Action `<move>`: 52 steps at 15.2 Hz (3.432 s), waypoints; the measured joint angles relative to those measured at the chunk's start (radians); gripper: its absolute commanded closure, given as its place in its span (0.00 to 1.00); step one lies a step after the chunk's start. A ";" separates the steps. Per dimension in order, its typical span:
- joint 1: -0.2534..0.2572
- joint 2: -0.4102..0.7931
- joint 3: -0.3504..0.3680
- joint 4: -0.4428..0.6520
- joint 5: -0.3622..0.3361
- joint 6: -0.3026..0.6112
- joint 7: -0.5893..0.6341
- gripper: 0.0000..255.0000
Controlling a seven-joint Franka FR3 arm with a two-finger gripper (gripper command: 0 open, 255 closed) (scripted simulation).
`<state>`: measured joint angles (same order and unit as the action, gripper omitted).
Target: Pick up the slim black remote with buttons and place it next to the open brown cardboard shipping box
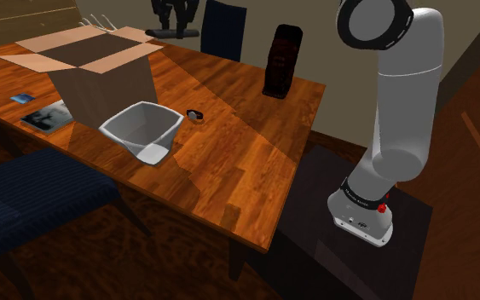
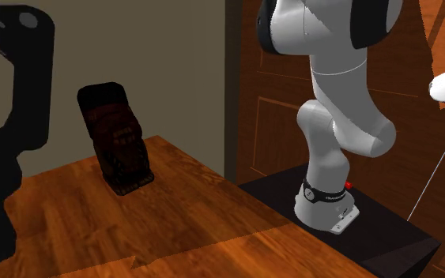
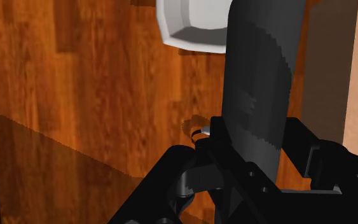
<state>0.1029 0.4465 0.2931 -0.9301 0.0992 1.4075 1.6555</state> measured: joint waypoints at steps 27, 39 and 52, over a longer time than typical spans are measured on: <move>-0.037 -0.119 -0.004 -0.542 0.038 0.419 -0.076 1.00; -0.037 -0.094 -0.007 -0.667 0.038 0.567 -0.101 1.00; -0.032 -0.047 -0.009 -0.767 0.038 0.718 -0.124 1.00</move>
<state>0.0707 0.3993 0.2839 -1.6974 0.1369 2.1252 1.5314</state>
